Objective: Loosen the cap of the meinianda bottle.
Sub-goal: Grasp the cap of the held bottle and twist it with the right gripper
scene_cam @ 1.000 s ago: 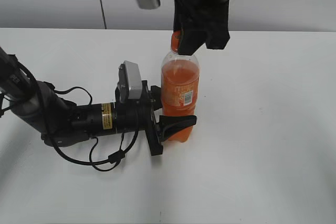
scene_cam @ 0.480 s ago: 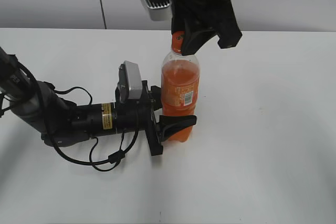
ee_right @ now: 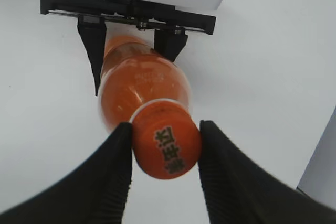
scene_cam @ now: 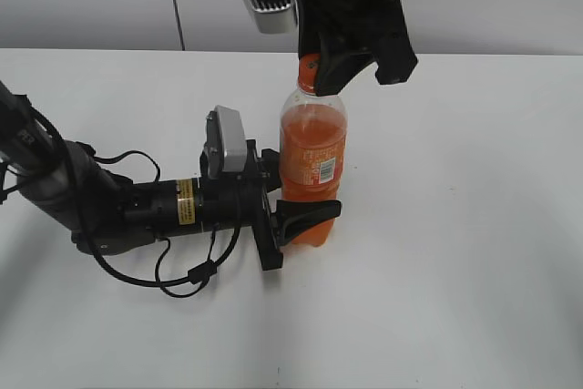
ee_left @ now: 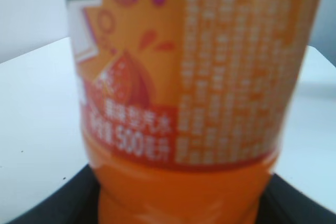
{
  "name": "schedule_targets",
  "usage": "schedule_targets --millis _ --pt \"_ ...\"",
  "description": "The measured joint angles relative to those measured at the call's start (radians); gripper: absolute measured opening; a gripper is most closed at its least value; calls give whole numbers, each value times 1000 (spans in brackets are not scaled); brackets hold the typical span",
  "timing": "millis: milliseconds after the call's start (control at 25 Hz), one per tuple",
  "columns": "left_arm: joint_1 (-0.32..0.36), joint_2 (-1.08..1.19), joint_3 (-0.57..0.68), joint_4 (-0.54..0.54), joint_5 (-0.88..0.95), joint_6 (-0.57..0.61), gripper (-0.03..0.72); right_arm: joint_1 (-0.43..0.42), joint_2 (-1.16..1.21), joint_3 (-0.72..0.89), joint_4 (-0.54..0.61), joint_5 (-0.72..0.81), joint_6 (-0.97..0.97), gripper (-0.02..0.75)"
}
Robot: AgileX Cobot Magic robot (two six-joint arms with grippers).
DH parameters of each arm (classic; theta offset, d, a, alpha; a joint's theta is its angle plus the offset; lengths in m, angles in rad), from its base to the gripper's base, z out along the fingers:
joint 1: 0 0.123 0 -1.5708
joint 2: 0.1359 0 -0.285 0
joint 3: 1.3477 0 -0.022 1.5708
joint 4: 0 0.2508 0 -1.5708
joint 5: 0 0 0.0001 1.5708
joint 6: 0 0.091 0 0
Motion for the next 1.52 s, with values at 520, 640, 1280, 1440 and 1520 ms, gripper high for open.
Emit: schedule_targets --millis 520,640,1280,1440,1520 --pt "0 0 0 -4 0 -4 398 0 -38 0 9 -13 391 581" --pt "0 0 0 -5 0 -4 398 0 -72 -4 16 -13 647 585" --pt "0 0 0 -6 0 -4 398 0 -67 -3 27 -13 1326 585" --pt "0 0 0 -6 0 -5 398 0 -54 42 18 -13 1328 585" --pt "0 0 0 -6 0 -5 398 0 -54 53 11 -13 1330 585"
